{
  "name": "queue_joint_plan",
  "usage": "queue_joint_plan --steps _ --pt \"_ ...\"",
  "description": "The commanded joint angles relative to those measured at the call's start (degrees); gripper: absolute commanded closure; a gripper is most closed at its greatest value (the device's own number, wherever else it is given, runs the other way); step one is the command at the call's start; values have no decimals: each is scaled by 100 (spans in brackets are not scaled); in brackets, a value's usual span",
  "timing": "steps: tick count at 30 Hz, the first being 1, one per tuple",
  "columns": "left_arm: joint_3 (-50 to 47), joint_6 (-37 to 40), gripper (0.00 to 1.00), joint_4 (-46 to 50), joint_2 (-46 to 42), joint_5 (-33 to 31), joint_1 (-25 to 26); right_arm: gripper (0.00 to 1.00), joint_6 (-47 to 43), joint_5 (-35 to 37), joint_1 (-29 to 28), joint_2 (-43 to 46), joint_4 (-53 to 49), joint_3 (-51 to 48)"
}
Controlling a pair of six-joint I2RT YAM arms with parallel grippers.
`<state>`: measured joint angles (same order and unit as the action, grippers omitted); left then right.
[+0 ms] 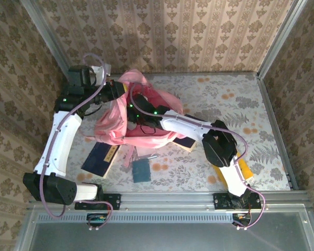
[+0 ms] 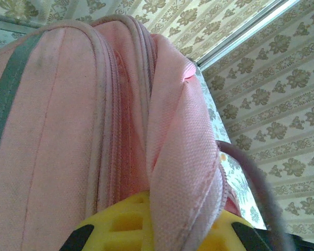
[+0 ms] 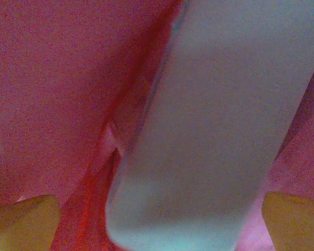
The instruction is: Pack the student bag
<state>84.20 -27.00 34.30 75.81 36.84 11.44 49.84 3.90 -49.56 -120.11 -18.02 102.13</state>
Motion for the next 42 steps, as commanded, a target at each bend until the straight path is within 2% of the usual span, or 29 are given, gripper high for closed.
queue_joint_plan --steps 1,6,11,18,26,34,42 --pt "99 154 100 -687 -229 85 -91 0 -778 75 -41 700 295 -344" --pt "2 169 100 -649 -234 -127 -99 0 -1523 -25 -55 1299 497 -806" --pt "-196 141 100 -647 -198 -252 -90 0 -2603 380 -185 2082 402 -1211" --pt "-603 4 100 -946 -44 -249 -46 0 -3151 639 -145 3223 61 -2014" --pt "-784 -352 100 -1396 317 -264 -172 0 -3044 566 336 4341 -227 -3015" --pt "-743 -1211 100 -2345 783 -45 -716 2 -2659 508 521 4785 -747 -3830" --pt "-124 -1187 100 -2227 1107 -45 -755 11 -2190 73 960 4914 -1077 -4286"
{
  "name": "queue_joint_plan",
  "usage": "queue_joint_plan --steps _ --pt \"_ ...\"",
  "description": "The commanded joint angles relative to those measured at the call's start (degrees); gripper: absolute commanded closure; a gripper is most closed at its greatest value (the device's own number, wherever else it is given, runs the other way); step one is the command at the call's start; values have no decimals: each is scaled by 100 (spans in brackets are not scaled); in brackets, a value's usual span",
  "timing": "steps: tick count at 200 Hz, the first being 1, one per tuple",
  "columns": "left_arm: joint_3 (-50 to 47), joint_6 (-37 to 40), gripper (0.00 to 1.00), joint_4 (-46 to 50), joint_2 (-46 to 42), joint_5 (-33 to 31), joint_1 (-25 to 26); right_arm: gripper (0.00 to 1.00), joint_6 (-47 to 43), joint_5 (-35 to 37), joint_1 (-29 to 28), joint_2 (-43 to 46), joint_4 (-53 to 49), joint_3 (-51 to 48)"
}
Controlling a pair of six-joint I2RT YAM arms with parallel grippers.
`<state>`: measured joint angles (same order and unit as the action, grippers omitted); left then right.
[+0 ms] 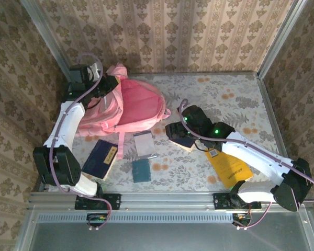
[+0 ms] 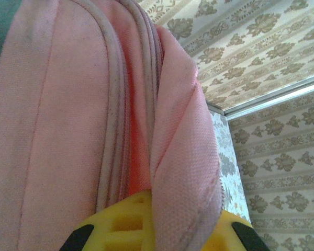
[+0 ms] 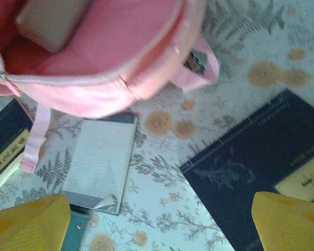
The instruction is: Pack the student bag
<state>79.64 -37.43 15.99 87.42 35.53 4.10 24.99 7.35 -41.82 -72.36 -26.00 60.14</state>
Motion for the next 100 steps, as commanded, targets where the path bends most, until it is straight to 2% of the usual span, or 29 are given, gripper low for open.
queue_joint_plan --steps 1,42,60,64,100 --pt "326 -126 100 -395 -41 241 -23 12 277 -338 199 78 -335 -90" --pt "245 -347 100 -673 -14 275 -282 12 152 -246 207 -340 -374 -84" --pt "70 -604 100 -899 -250 164 -494 11 95 -238 349 -663 -282 144" --pt "47 -621 100 -905 -300 -26 -541 11 63 -277 385 -690 -248 218" --pt "-337 -778 100 -924 -664 -304 -948 11 -7 -512 788 -1739 148 910"
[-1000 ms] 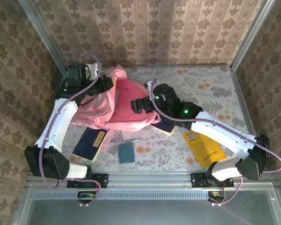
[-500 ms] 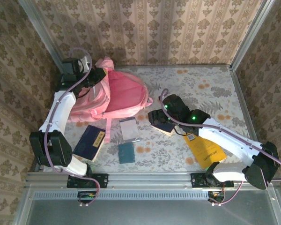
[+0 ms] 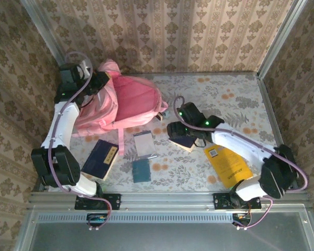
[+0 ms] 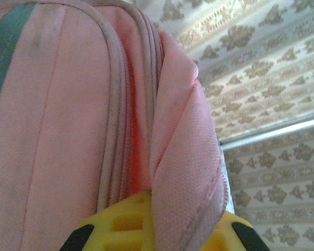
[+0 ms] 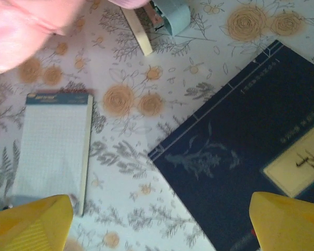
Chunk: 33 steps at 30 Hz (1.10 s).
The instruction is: Pack the student bag
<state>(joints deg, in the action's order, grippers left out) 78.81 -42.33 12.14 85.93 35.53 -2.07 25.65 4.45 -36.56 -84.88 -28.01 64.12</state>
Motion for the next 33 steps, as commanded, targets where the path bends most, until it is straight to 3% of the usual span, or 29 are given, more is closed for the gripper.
queue_joint_plan --steps 1,5,11,15,22,28,33 --pt "-275 -300 100 -547 -533 -316 -339 11 -62 -232 275 -512 367 531" --pt "-610 -446 100 -738 -785 -380 -488 13 57 -842 654 -1358 750 1165" --pt "-412 -311 100 -507 -837 -301 -471 21 80 -1410 989 -2784 551 2628" --pt "-404 -290 100 -486 -797 -286 -480 27 -13 -1436 1019 -3648 222 3610" --pt "-405 -311 100 -557 -736 -204 -479 27 -118 -1337 1016 -4943 -701 5161" --pt "-427 -328 100 -590 -726 -186 -481 33 -122 -1920 992 -5257 -754 5277" --pt "-484 -332 100 -632 -710 -169 -479 38 -21 -2137 915 -5054 -390 4709"
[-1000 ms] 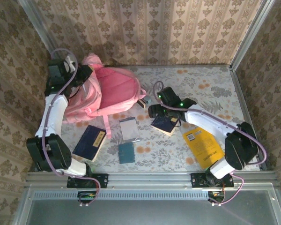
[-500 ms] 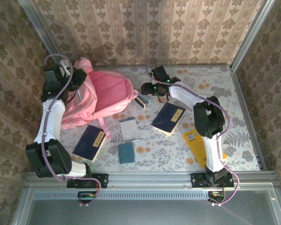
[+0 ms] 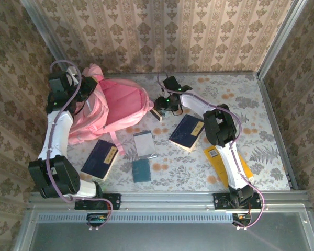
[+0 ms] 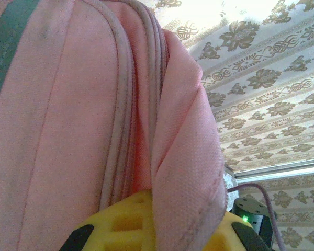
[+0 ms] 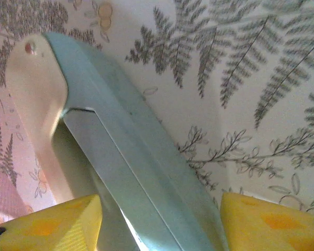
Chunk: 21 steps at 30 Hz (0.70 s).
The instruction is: Pack the student bag
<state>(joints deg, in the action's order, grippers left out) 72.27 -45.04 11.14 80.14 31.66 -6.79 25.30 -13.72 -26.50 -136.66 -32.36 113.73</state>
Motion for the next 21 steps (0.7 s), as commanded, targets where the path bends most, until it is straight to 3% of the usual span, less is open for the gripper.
queue_joint_plan --steps 1,13,21 --pt "158 -64 100 -534 -135 228 -11 39 9 -292 -112 163 86 -360" --pt "59 -105 100 -587 -192 271 32 61 -239 459 -336 457 49 -999" --pt "140 147 100 -354 -246 205 343 65 -39 1070 -434 1517 648 -2406"
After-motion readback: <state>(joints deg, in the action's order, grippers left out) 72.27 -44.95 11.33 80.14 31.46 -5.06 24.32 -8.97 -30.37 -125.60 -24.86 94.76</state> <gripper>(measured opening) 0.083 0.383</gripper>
